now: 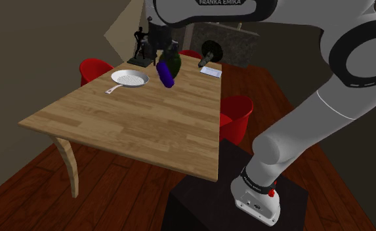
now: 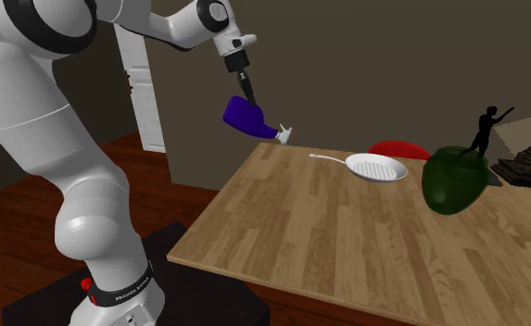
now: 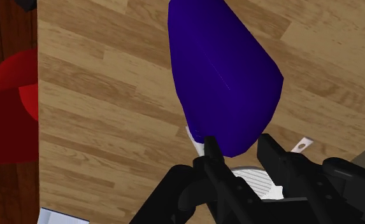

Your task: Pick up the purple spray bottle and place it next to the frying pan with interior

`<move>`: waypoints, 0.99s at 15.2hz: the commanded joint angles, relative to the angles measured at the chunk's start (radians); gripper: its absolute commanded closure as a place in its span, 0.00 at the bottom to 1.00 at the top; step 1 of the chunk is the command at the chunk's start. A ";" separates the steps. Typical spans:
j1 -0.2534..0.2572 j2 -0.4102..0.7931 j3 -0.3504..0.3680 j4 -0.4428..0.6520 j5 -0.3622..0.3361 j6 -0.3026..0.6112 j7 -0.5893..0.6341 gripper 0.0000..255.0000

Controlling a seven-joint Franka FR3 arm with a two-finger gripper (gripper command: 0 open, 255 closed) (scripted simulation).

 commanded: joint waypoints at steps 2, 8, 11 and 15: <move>-0.001 0.001 -0.001 0.044 0.002 -0.042 -0.011 1.00; -0.046 0.117 -0.029 0.145 -0.061 -0.030 -0.068 1.00; -0.068 0.195 -0.043 0.216 -0.102 -0.027 -0.097 1.00; -0.085 0.311 -0.062 0.335 -0.159 -0.037 -0.136 1.00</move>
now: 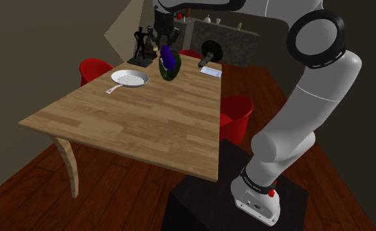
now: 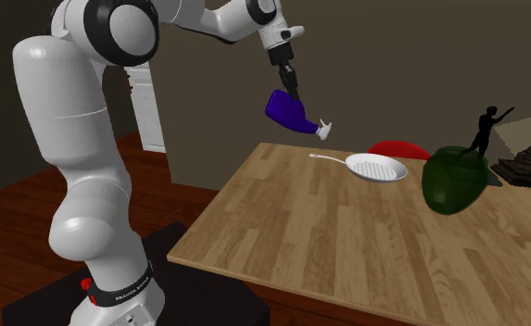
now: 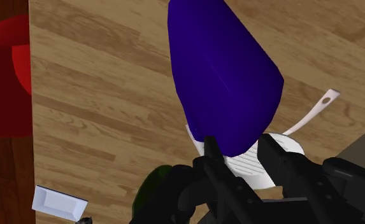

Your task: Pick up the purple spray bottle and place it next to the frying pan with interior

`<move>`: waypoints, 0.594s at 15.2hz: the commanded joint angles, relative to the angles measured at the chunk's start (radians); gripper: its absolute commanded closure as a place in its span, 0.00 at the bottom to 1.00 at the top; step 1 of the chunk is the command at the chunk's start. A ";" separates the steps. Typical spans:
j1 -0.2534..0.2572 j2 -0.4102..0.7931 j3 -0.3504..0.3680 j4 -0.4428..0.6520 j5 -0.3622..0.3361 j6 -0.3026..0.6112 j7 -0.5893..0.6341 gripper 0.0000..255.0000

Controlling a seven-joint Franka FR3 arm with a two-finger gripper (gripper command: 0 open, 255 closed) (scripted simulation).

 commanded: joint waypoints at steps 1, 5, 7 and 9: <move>-0.004 0.071 -0.008 0.075 -0.035 -0.010 -0.017 1.00; -0.001 0.205 -0.029 0.235 -0.094 -0.042 -0.060 1.00; 0.008 0.279 -0.041 0.333 -0.123 -0.066 -0.085 1.00; 0.025 0.361 -0.055 0.447 -0.153 -0.097 -0.114 1.00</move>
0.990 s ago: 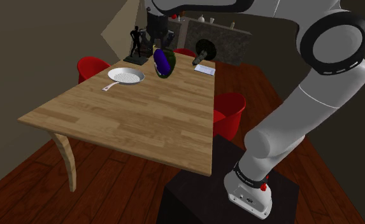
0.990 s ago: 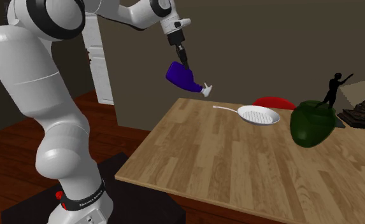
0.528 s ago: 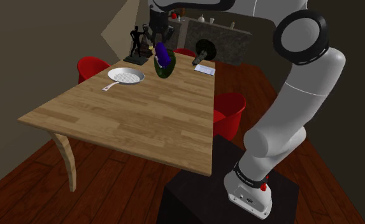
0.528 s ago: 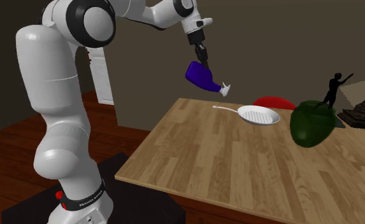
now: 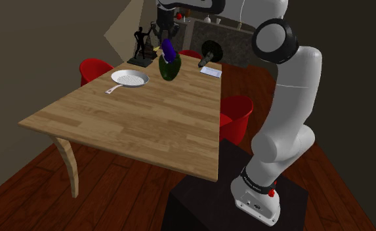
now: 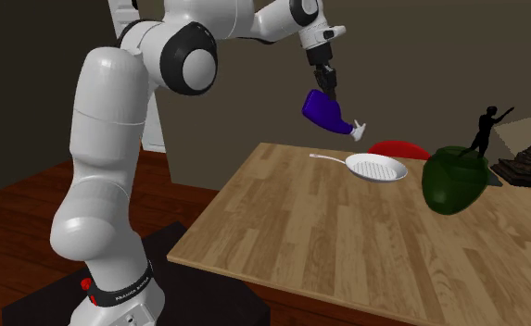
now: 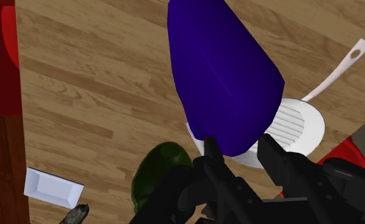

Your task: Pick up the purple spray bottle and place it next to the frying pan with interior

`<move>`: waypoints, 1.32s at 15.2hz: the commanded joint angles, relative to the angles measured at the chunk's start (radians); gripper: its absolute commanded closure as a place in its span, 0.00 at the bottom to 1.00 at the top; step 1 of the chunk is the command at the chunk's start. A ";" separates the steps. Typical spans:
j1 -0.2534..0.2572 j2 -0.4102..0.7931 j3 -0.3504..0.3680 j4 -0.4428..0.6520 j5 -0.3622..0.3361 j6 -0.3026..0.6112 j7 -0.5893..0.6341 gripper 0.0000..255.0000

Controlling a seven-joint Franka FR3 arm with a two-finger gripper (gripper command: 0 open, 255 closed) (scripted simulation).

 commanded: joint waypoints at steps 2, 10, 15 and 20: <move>0.034 0.130 -0.023 0.193 -0.045 -0.056 -0.049 1.00; 0.006 0.138 -0.029 0.108 -0.046 0.036 -0.035 1.00; -0.016 0.119 -0.029 0.010 -0.043 0.110 -0.011 1.00; -0.031 0.110 -0.030 -0.070 -0.047 0.178 0.011 1.00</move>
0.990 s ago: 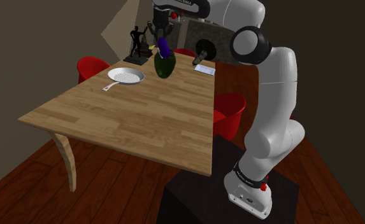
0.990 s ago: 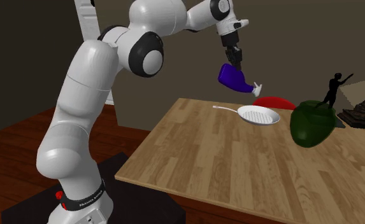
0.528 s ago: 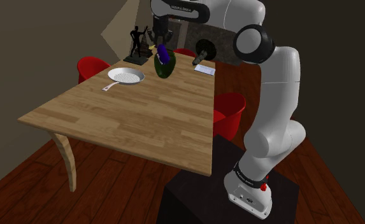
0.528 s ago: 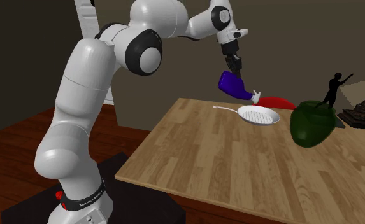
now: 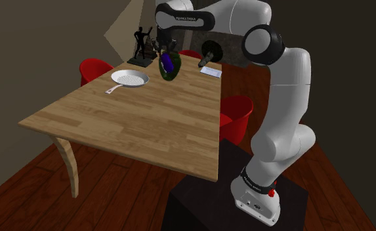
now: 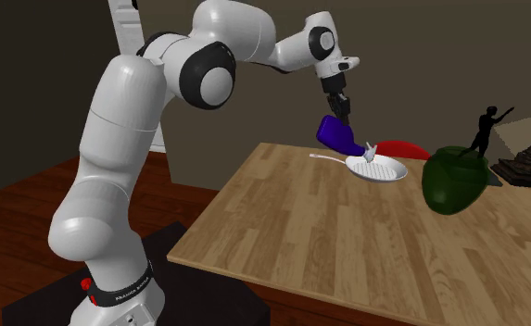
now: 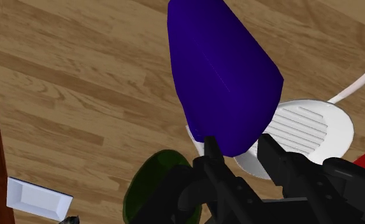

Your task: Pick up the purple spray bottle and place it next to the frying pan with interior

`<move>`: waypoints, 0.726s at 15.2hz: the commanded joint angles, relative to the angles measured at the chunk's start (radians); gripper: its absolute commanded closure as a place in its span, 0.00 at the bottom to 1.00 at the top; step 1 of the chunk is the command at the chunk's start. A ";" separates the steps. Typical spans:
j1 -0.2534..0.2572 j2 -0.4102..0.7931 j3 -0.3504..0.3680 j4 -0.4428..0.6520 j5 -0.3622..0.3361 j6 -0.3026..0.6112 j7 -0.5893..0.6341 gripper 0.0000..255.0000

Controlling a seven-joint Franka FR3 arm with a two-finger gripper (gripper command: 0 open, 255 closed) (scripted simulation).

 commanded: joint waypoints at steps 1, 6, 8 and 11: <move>-0.006 -0.007 0.000 -0.035 -0.001 0.027 0.010 1.00; -0.016 -0.007 -0.004 -0.101 -0.010 0.088 0.033 1.00; -0.018 -0.005 -0.006 -0.124 -0.015 0.112 0.042 1.00; -0.021 0.000 -0.010 -0.156 -0.024 0.146 0.057 1.00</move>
